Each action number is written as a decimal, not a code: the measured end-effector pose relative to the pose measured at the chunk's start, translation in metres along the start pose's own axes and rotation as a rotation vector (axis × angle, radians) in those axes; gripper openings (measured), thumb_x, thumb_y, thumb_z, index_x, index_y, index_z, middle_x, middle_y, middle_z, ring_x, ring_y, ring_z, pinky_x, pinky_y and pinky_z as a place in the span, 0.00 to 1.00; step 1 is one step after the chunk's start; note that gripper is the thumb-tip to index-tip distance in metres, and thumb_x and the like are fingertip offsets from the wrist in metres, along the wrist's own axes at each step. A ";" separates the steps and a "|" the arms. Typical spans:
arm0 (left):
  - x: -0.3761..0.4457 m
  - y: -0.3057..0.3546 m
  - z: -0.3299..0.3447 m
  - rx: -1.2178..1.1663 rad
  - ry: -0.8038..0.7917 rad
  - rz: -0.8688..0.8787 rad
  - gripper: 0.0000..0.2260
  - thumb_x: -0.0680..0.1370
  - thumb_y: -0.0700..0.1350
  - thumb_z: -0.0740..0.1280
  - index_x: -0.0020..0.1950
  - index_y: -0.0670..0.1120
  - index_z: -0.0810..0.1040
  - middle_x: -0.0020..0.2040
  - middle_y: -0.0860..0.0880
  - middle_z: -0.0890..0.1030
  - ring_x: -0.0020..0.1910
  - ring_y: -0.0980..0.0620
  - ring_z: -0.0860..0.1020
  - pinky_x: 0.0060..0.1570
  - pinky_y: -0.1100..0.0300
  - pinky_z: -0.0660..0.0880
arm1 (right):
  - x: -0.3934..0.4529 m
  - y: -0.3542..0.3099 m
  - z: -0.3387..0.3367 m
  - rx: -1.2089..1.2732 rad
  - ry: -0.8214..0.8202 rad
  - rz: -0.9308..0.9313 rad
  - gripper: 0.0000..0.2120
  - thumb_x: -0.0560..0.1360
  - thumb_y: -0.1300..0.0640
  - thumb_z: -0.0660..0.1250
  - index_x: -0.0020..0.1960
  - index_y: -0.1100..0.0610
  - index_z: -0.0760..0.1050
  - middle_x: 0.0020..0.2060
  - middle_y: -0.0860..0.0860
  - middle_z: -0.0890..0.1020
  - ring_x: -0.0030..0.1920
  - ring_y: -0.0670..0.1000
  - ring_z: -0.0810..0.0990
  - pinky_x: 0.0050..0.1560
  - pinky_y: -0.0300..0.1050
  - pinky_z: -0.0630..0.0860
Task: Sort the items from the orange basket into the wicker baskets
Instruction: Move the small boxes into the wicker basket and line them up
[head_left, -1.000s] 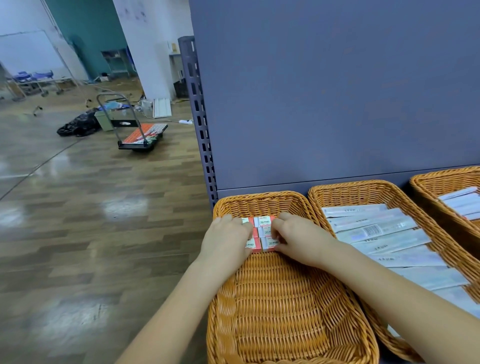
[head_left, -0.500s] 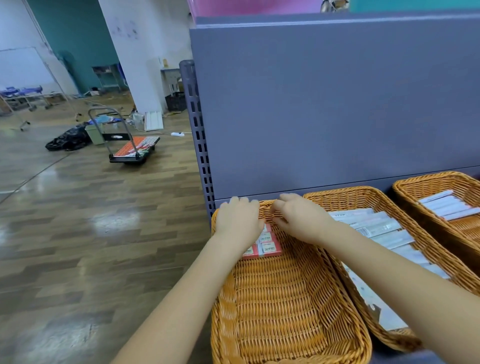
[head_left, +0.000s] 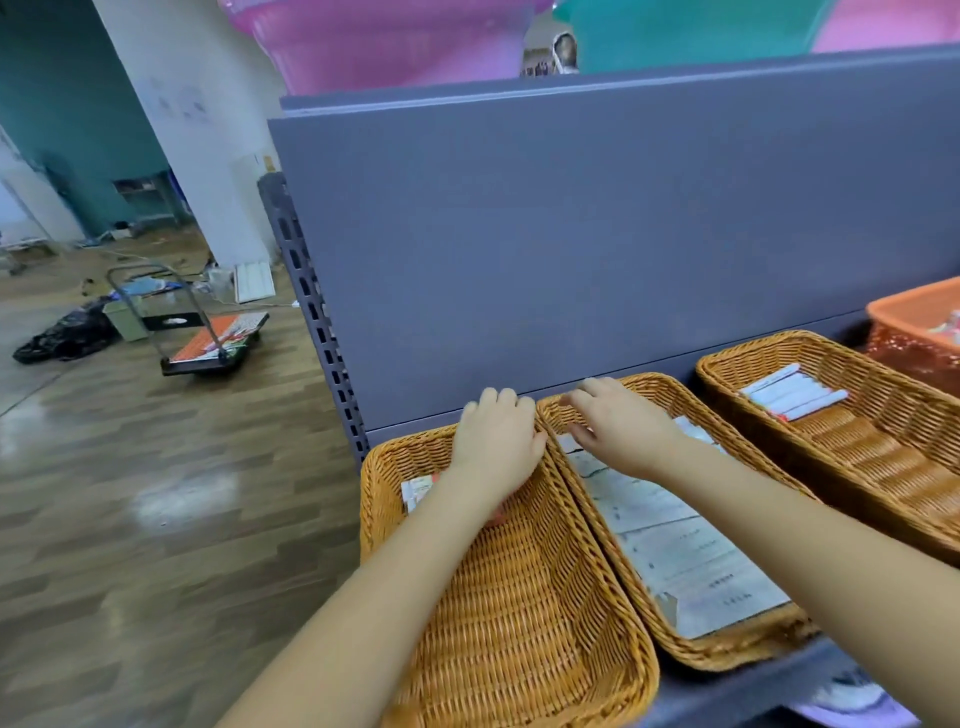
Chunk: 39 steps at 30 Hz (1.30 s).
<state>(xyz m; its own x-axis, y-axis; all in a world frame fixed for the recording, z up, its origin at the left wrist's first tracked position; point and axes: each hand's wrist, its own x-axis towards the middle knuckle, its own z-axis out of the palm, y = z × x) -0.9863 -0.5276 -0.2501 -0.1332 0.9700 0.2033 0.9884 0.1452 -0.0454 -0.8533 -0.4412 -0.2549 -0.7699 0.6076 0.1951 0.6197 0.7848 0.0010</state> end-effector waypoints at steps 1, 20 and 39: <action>0.005 0.009 -0.001 0.008 -0.006 0.011 0.18 0.81 0.53 0.57 0.65 0.45 0.71 0.62 0.46 0.74 0.62 0.45 0.69 0.59 0.52 0.68 | -0.003 0.009 -0.004 -0.020 -0.021 0.010 0.18 0.80 0.50 0.57 0.67 0.57 0.68 0.62 0.53 0.72 0.64 0.53 0.69 0.63 0.46 0.66; 0.120 0.242 -0.016 0.024 -0.011 0.126 0.17 0.81 0.52 0.58 0.63 0.43 0.72 0.61 0.45 0.74 0.62 0.45 0.70 0.56 0.52 0.69 | -0.089 0.233 -0.050 -0.092 -0.048 0.202 0.18 0.79 0.53 0.57 0.66 0.59 0.68 0.63 0.56 0.72 0.65 0.56 0.68 0.63 0.48 0.65; 0.214 0.403 -0.012 -0.130 0.012 0.393 0.18 0.81 0.52 0.57 0.64 0.43 0.73 0.63 0.43 0.74 0.64 0.44 0.68 0.59 0.51 0.68 | -0.167 0.405 -0.074 -0.043 -0.023 0.557 0.20 0.79 0.53 0.59 0.68 0.59 0.68 0.66 0.56 0.71 0.67 0.56 0.68 0.64 0.49 0.67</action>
<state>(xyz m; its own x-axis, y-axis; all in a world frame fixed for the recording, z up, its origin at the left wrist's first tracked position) -0.6154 -0.2640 -0.2128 0.2561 0.9443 0.2069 0.9650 -0.2621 0.0021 -0.4622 -0.2336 -0.2143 -0.3275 0.9318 0.1565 0.9390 0.3394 -0.0561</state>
